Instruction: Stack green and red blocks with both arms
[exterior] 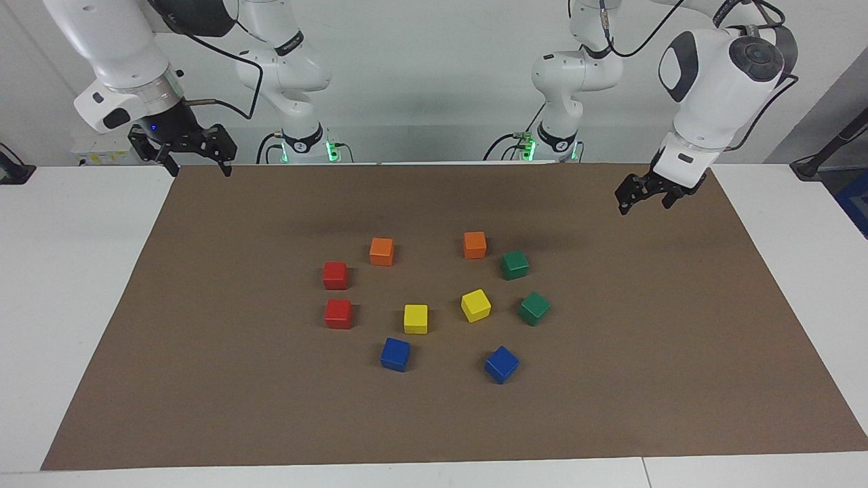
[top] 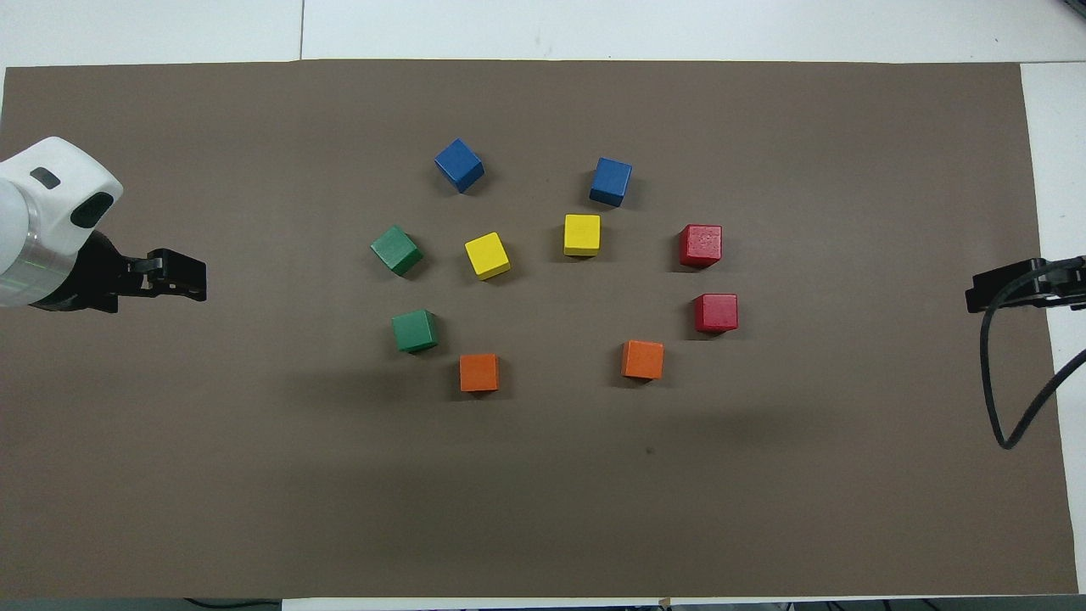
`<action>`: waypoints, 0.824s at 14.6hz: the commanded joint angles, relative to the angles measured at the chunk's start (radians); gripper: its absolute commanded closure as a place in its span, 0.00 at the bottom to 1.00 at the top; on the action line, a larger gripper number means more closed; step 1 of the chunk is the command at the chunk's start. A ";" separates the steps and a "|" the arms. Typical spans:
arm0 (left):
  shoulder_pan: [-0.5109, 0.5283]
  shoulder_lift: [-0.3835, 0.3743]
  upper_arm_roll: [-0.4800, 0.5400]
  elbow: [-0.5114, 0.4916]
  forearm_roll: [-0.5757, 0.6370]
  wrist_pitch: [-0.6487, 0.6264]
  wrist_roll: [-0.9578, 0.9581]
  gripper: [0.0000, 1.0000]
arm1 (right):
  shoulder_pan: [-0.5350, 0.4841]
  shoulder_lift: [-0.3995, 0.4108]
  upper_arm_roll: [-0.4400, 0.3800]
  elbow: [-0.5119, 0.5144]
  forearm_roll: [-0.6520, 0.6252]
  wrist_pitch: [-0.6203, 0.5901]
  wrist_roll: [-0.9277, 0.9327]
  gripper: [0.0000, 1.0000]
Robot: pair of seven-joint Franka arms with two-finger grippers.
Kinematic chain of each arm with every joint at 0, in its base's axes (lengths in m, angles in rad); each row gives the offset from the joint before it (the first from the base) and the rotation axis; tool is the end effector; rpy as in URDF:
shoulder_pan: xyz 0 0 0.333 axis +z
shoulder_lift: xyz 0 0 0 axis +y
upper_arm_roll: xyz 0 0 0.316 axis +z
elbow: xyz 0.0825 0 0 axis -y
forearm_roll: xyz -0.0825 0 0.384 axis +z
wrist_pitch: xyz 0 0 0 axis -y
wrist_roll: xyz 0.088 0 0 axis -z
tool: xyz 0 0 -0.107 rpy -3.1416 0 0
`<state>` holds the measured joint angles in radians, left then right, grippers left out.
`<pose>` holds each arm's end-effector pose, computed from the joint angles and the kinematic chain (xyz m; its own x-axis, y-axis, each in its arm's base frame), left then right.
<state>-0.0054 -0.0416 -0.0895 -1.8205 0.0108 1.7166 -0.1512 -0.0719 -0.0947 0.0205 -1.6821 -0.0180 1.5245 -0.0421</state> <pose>0.5408 -0.0512 0.5412 0.9967 0.0552 -0.0596 0.0538 -0.9983 -0.0235 0.5179 -0.0281 0.6192 0.9979 -0.0103 -0.0637 -0.0092 -0.9998 0.0173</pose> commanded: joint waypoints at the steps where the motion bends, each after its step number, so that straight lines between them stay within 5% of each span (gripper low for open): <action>1: -0.004 -0.023 0.008 -0.025 -0.012 0.018 0.007 0.00 | -0.014 -0.019 0.004 -0.022 0.020 0.017 -0.012 0.00; 12: -0.004 -0.023 0.008 -0.025 -0.012 0.018 0.007 0.00 | 0.012 -0.022 0.018 -0.034 0.021 0.022 0.005 0.00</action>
<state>-0.0054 -0.0416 -0.0895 -1.8205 0.0108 1.7166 -0.1512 -0.0696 -0.0947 0.0260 -1.6826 -0.0163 1.5245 -0.0421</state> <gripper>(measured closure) 0.000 0.000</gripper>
